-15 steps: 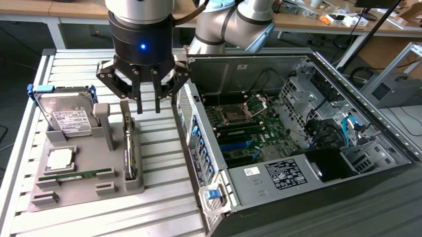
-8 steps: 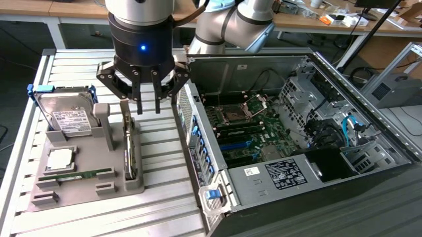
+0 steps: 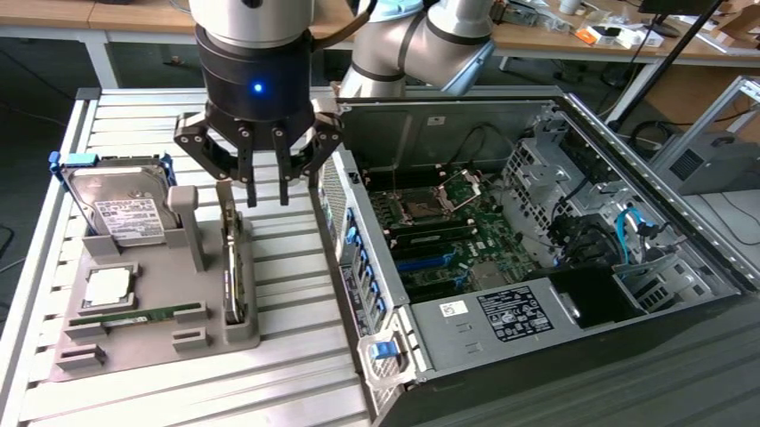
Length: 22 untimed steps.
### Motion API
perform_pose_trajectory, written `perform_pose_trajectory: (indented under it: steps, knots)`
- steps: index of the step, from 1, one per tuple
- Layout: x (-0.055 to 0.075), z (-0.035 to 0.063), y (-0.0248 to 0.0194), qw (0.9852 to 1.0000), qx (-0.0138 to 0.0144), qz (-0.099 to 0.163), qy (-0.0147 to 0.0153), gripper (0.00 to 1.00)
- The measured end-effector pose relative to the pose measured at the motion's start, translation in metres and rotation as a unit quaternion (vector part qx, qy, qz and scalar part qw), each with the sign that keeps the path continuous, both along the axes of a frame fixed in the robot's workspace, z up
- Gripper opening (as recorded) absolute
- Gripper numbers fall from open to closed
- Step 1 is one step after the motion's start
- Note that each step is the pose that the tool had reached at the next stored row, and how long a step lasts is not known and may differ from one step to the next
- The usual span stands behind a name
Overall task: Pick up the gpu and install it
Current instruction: 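Pick up the gpu and move the gpu toward the slot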
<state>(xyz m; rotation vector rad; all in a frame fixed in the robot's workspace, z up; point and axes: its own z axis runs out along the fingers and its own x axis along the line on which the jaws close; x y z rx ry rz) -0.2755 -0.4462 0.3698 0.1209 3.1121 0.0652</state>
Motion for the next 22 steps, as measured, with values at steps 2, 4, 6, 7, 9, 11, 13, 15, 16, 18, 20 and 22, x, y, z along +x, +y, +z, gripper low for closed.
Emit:
perform_pose_trajectory:
  steps: [2, 4, 6, 7, 9, 11, 13, 15, 16, 18, 20, 22]
  knots:
    - [0.0, -0.0004, 0.0, 1.0, 0.0, 0.0, 0.0, 0.36]
    - [0.0, -0.001, 0.0, 1.0, 0.0, 0.0, 0.0, 0.36]
    - [0.0, -0.0013, 0.0, 1.0, 0.0, 0.0, 0.0, 0.36]
    - [0.0, -0.0016, 0.0, 1.0, 0.0, 0.0, 0.0, 0.36]
    - [0.0, -0.0019, 0.0, 1.0, 0.0, 0.0, 0.0, 0.36]
    - [0.0, -0.0028, 0.0, 1.0, 0.0, 0.0, 0.0, 0.36]
    - [0.0, -0.0031, 0.0, 1.0, 0.0, 0.0, 0.0, 0.36]
    - [0.0, -0.0035, 0.0, 1.0, 0.0, 0.0, 0.0, 0.36]
    - [0.0, -0.0036, 0.0, 1.0, 0.0, 0.0, 0.0, 0.36]
    - [0.0, -0.004, 0.0, 1.0, 0.0, 0.0, 0.0, 0.36]
    - [0.0, -0.0043, 0.0, 1.0, 0.0, 0.0, 0.0, 0.36]
    - [0.0, -0.0047, 0.0, 1.0, 0.0, 0.0, 0.0, 0.36]
